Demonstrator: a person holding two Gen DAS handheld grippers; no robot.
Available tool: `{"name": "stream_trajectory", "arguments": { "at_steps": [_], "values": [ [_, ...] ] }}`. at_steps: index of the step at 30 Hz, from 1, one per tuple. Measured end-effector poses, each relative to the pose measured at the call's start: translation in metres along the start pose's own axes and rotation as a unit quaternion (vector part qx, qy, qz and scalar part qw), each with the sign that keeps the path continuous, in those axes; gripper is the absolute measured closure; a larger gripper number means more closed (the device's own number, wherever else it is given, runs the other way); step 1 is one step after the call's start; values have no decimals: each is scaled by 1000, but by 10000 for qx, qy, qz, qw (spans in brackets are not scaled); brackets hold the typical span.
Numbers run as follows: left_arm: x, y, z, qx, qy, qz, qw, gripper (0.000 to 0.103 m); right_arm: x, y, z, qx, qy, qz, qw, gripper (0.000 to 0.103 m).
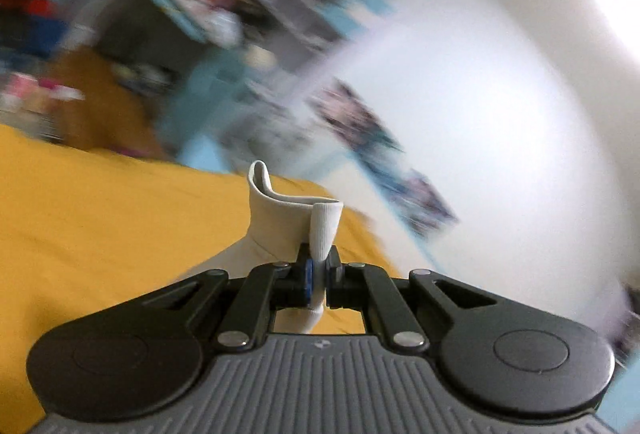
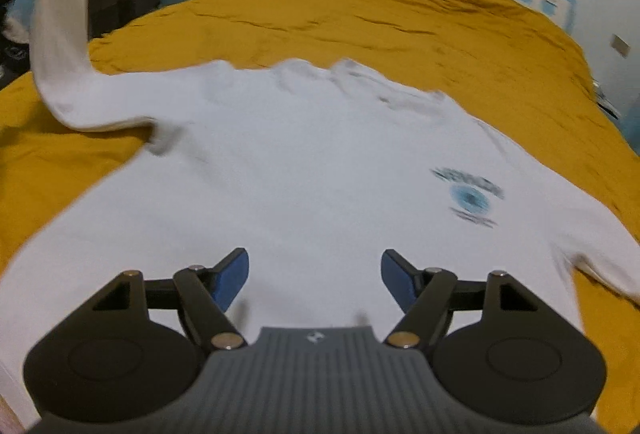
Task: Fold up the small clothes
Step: 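Lift the held sleeve and lay it across the body, open left gripper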
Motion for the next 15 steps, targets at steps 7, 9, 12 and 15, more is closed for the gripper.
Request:
{"name": "stream_trajectory", "arguments": {
  "at_steps": [7, 9, 12, 15],
  "values": [
    [-47, -95, -153, -226, -1709, 845, 9814, 98, 17, -16, -75, -518, -295, 42, 9982, 33],
    [-61, -140, -180, -191, -1940, 1185, 9736, 98, 21, -20, -94, -599, -360, 72, 9975, 33],
    [-82, -207, -193, -119, -2022, 1824, 9621, 95, 27, -27, -117, -691, -466, 98, 9965, 33],
    [-109, -266, -188, 144, -1764, 2653, 9478, 80, 32, -34, -139, -707, -670, 89, 9952, 27]
  ]
}}
Point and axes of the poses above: each gripper's, at about its wrist camera, not at the fingertips, and x roughly against the way its jaws point, z to its left, y to its top, the point moved 2 cm from there along -x, roughly the way its jaws point, and after that the axes turned 12 degrees about -x, right-handed, at the moved point
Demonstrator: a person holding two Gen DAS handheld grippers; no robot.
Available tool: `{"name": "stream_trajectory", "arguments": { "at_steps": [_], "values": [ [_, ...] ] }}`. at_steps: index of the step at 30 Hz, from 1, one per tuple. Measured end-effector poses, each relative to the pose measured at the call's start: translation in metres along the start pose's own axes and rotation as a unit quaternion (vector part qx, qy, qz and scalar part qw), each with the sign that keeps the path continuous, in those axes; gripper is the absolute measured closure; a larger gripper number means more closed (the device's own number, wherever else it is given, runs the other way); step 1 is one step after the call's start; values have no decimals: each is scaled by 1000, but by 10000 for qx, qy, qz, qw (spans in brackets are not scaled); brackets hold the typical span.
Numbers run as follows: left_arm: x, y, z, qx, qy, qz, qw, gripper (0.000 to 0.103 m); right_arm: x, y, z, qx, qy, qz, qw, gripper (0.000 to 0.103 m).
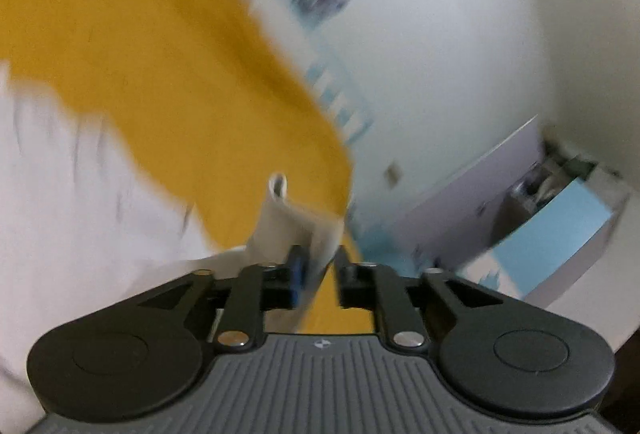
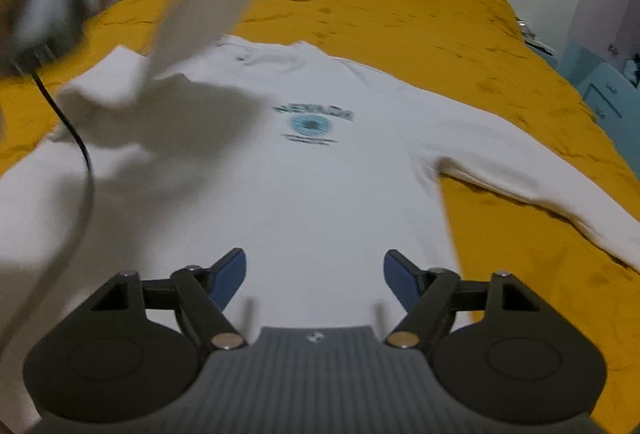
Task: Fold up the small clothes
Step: 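Lift the held sleeve and lay it across the body, open left gripper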
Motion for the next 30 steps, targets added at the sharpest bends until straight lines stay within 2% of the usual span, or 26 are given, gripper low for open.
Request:
{"name": "stream_trajectory", "arguments": {
  "at_steps": [2, 4, 7, 8, 10, 11, 14, 16, 17, 19, 20, 23, 24, 27, 30],
  "values": [
    [-18, -18, 9, 221, 119, 488, 9985, 80, 0, -2, -12, -61, -92, 11, 9999, 27],
    [-15, -21, 13, 194, 48, 593, 9980, 80, -1, -2, -24, -233, -126, 46, 9996, 27],
    [14, -7, 23, -82, 133, 477, 9987, 71, -7, 6, -38, -732, 102, 202, 9971, 27],
    [27, 3, 30, -124, 232, 357, 9990, 65, -11, 11, -43, -961, 241, 232, 9948, 27],
    [61, 20, 48, -225, 552, 108, 9982, 63, -18, 22, -53, -1441, 524, 264, 9878, 27],
    [81, 30, 61, -258, 761, -17, 9968, 63, -23, 29, -57, -1727, 695, 298, 9821, 27],
    [136, 39, 82, -227, 1141, -243, 9929, 63, -51, 57, -69, -2680, 1387, 339, 9528, 28],
    [166, 34, 93, -381, 1427, -216, 9888, 61, -75, 72, -71, -3152, 1533, 359, 9359, 28],
    [178, 31, 96, -571, 1601, -113, 9854, 61, -90, 79, -72, -3423, 1537, 413, 9260, 32],
    [189, 23, 103, -1120, 1925, 231, 9746, 61, -119, 88, -74, -3908, 1522, 539, 9062, 42],
    [186, 21, 99, -1386, 2056, 433, 9678, 61, -132, 91, -74, -4090, 1566, 619, 8969, 44],
    [174, 10, 103, -2186, 2436, 1123, 9382, 61, -165, 92, -70, -4551, 1513, 1009, 8716, 44],
    [168, 10, 104, -2361, 2476, 1254, 9312, 61, -171, 93, -68, -4623, 1494, 1007, 8682, 44],
    [148, 6, 108, -2722, 2566, 1437, 9162, 60, -176, 98, -60, -4698, 1361, 808, 8684, 44],
    [129, -4, 112, -3163, 2758, 1780, 8900, 55, -182, 104, -55, -4781, 1322, 761, 8650, 41]
  ]
}}
Point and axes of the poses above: each gripper's, at about its wrist camera, not at the fingertips, and x roughly against the way its jaws point, z to its left, y to its top, the point moved 2 cm from there along -x, roughly the way its jaws point, and after that the axes turned 12 degrees about -x, right-handed, at the moved point
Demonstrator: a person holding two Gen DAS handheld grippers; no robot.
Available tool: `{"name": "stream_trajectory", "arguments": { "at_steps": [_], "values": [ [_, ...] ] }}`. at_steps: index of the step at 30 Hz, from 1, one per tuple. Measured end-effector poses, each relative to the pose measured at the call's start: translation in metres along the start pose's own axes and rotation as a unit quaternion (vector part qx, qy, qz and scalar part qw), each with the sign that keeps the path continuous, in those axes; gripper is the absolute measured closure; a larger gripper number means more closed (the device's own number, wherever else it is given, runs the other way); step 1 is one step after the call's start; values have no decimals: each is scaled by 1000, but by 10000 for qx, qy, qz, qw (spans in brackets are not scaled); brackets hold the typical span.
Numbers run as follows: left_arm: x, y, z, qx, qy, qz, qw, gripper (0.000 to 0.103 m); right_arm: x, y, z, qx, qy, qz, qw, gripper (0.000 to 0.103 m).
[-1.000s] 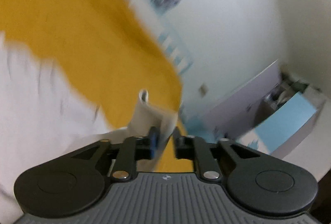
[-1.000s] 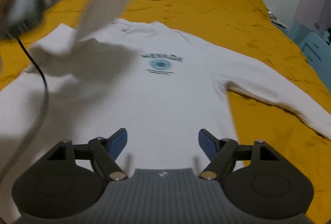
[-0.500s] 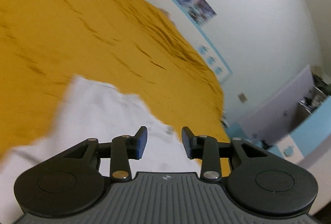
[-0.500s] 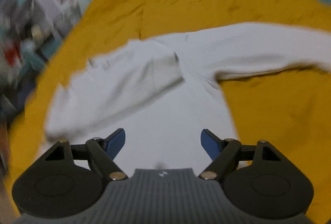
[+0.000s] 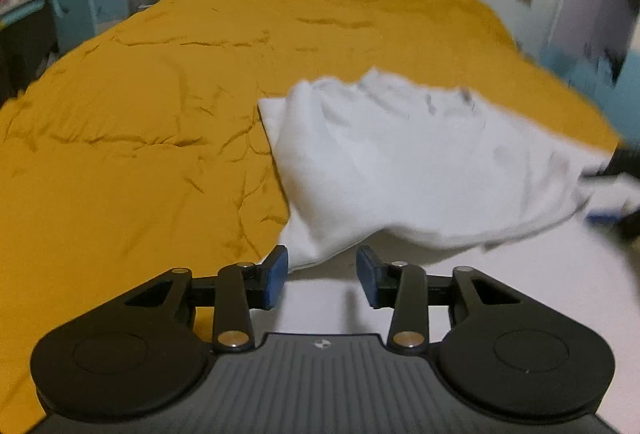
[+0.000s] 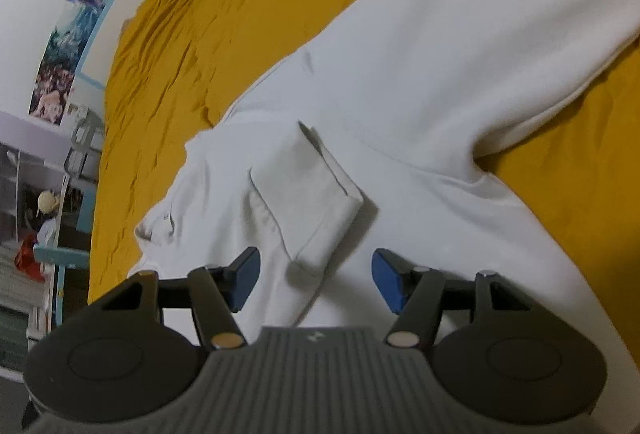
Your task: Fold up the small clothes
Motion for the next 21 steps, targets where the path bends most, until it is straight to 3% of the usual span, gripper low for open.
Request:
{"name": "stream_trajectory", "arguments": {
  "at_steps": [4, 7, 10, 11, 12, 13, 14, 15, 16, 21],
  "values": [
    [-9, -13, -3, -458, 228, 174, 9985, 54, -8, 0, 13, 146, -60, -47, 9999, 39],
    [-14, -12, -4, -799, 695, 354, 9937, 47, -13, 6, 12, 182, -90, -105, 9997, 38],
    [-19, -14, -3, -967, 674, 362, 9924, 45, -9, 4, 8, 192, -22, -162, 9997, 38],
    [-21, -15, -2, -974, 657, 400, 9923, 47, -11, 4, 7, 199, -12, -185, 9996, 39],
    [-23, -15, -1, -968, 607, 401, 9926, 61, -12, 4, 7, 198, -24, -227, 9995, 42],
    [-24, -14, 0, -958, 527, 365, 9933, 70, -13, 4, 6, 208, -54, -259, 9994, 54],
    [-24, -14, 0, -955, 470, 324, 9938, 84, -13, 4, 5, 230, -89, -284, 9993, 76],
    [-24, -13, -1, -954, 474, 259, 9940, 92, -13, 5, 4, 224, -108, -271, 9993, 92],
    [-22, -13, -2, -947, 507, 160, 9941, 96, -13, 5, 2, 155, -77, -227, 9996, 101],
    [-3, -13, 10, -435, 972, -234, 9940, 97, 31, -4, 1, 157, 505, -485, 9974, 102]
  ]
}}
Point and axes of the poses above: each gripper's, at about its wrist camera, not at the fingertips, and x roughly against the way its jaws point, z to its left, y to its top, the point moved 2 cm from there along -x, roughly the way its jaws point, and after that the axes turned 12 degrees about -x, right-handed, at the moved point
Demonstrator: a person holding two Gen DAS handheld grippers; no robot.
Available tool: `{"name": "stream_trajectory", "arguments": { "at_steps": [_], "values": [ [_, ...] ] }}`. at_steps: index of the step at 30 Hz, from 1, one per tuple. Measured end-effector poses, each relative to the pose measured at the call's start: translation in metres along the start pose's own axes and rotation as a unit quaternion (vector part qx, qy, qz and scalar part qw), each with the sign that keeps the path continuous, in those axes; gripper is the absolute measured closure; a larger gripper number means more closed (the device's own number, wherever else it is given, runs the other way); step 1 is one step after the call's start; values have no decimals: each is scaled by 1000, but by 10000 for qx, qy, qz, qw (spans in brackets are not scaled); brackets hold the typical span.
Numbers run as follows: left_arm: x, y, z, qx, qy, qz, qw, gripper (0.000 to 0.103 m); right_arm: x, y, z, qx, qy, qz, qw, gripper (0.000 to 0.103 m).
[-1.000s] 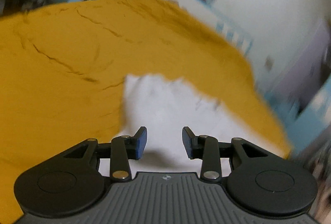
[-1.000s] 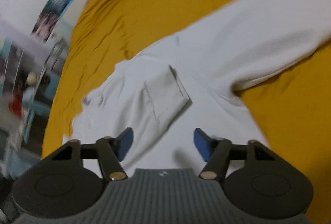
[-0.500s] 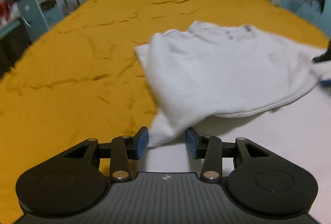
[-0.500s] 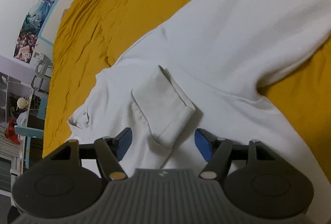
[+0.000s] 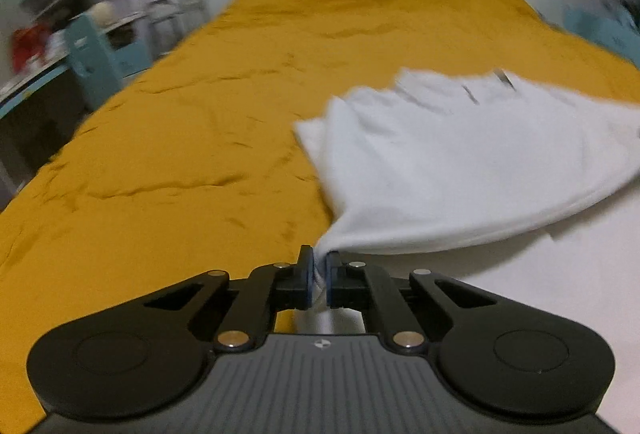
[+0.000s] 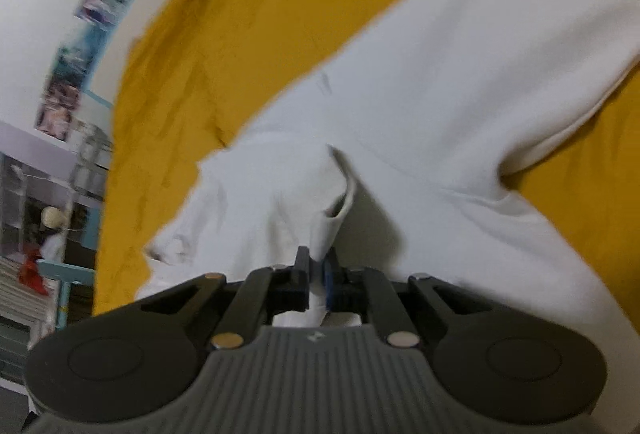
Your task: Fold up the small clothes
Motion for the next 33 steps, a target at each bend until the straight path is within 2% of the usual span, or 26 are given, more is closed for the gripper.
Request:
{"name": "stream_trajectory", "arguments": {
  "at_steps": [2, 3, 6, 10, 12, 14, 16, 18, 19, 20, 22, 24, 27, 29, 31, 33],
  "values": [
    [2, -1, 7, 259, -15, 32, 9997, 97, 24, -7, -4, 6, 298, -94, 9995, 102],
    [-1, -2, 6, 283, -85, 120, 9995, 97, 32, -11, -8, 0, 282, -141, 9995, 102],
    [-7, -2, -5, 126, -302, 311, 9990, 97, 36, -16, -31, -212, -85, -111, 9997, 102],
    [-8, -2, -12, -109, -350, 506, 9980, 94, 31, -23, -61, -589, -419, 116, 9973, 102],
    [-5, -3, -8, -30, -442, 560, 9974, 91, 35, -25, -62, -630, -357, 115, 9973, 102],
    [4, -4, -3, 96, -544, 560, 9969, 90, 41, -24, -54, -420, -382, 81, 9984, 101],
    [12, -6, 2, 239, -685, 593, 9956, 88, 51, -20, -46, -189, -513, -183, 9983, 94],
    [20, -6, 10, 458, -785, 599, 9941, 85, 60, -12, -35, 222, -447, -595, 9970, 78],
    [22, -5, 13, 565, -818, 572, 9934, 85, 60, -7, -29, 433, -371, -688, 9960, 65],
    [26, -3, 17, 709, -866, 495, 9925, 85, 57, -1, -23, 634, -299, -701, 9951, 62],
    [29, 2, 26, 1052, -963, 358, 9891, 82, 43, 9, -18, 904, -230, -545, 9942, 64],
    [26, 7, 30, 1229, -1009, 322, 9868, 82, 24, 20, -18, 1031, -547, -434, 9922, 63],
    [23, 10, 27, 1319, -1056, 330, 9851, 81, -2, 31, -25, 869, -918, -188, 9918, 63],
    [19, 10, 24, 1359, -1072, 379, 9842, 79, -15, 33, -31, 665, -811, 48, 9945, 61],
    [13, 9, 23, 1438, -1077, 419, 9828, 79, -21, 33, -29, 753, -643, 138, 9950, 62],
    [8, 8, 22, 1546, -1023, 430, 9817, 79, -22, 31, -24, 904, -631, 228, 9936, 91]
  ]
}}
Point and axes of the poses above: each gripper's, at about its wrist camera, not at the fingertips, and x roughly against the way its jaws point, z to its left, y to its top, the point moved 2 cm from there along -x, roughly the way its jaws point, and after that the axes turned 12 degrees about -x, right-handed, at the moved point
